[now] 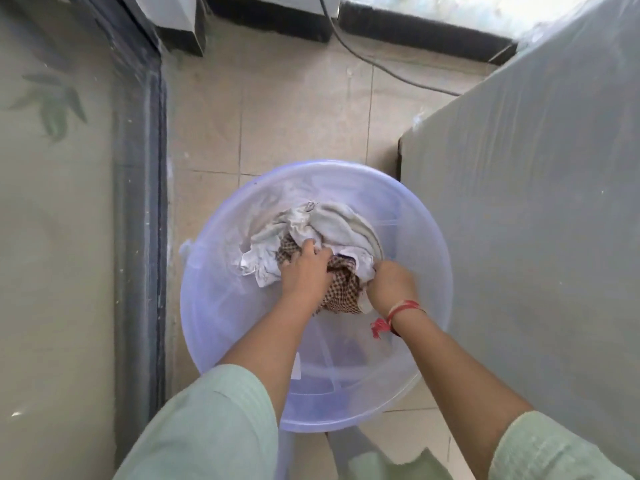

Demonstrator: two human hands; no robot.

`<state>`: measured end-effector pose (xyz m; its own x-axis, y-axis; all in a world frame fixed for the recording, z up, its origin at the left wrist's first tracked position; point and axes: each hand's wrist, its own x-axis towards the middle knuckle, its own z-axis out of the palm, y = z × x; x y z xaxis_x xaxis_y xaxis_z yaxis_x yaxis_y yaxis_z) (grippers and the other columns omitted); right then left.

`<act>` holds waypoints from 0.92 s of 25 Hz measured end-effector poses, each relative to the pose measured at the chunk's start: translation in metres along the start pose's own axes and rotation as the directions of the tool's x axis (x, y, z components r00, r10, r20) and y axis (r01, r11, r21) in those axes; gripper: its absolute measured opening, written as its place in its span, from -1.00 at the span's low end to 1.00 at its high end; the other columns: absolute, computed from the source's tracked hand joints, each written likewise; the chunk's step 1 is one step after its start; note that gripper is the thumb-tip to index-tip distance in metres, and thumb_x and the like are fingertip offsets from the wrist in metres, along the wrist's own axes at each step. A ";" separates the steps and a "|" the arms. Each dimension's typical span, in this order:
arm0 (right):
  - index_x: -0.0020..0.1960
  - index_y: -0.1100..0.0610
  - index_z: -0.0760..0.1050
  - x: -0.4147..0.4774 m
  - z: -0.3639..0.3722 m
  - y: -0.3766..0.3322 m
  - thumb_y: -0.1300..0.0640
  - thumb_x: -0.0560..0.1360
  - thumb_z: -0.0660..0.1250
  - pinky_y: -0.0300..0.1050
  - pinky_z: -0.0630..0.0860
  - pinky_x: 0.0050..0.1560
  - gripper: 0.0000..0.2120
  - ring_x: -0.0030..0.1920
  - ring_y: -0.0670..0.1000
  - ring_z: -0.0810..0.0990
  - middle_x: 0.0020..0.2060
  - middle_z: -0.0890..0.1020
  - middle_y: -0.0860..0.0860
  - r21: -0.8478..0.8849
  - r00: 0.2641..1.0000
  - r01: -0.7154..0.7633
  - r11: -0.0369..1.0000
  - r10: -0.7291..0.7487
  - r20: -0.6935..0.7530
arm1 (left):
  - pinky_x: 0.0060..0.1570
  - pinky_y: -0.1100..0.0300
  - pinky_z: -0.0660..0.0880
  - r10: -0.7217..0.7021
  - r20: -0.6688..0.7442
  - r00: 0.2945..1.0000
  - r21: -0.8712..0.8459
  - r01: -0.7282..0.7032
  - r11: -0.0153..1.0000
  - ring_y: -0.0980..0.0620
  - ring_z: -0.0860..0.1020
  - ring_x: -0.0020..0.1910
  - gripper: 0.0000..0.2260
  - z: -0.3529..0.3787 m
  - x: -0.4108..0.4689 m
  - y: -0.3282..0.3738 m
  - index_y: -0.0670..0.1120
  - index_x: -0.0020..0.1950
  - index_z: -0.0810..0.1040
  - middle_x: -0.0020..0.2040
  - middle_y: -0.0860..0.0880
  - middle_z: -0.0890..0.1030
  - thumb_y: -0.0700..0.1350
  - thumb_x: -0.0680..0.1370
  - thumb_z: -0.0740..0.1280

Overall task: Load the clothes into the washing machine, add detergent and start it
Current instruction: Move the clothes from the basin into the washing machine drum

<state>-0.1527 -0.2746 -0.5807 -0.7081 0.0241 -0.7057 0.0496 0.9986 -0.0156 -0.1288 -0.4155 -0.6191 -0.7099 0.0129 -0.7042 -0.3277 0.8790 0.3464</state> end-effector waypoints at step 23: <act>-0.35 0.00 0.28 -0.326 -0.354 -0.052 0.11 0.48 0.24 -0.19 0.30 -0.31 -0.74 -0.41 -0.19 0.28 -0.46 0.34 -0.18 0.741 0.842 0.518 0.427 -0.101 -0.530 | -0.43 -0.03 0.33 -0.112 -0.712 0.693 -0.530 -0.427 0.733 0.07 0.29 -0.48 -0.72 -0.293 -0.337 0.066 -0.07 -0.26 0.29 -0.49 0.07 0.26 0.11 0.51 0.08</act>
<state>-0.1736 -0.3183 -0.0995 -0.9745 -0.0559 -0.2173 0.1768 0.4050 -0.8971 -0.0937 -0.5011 -0.1775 -0.8994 -0.4287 -0.0851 -0.2674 0.3858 0.8830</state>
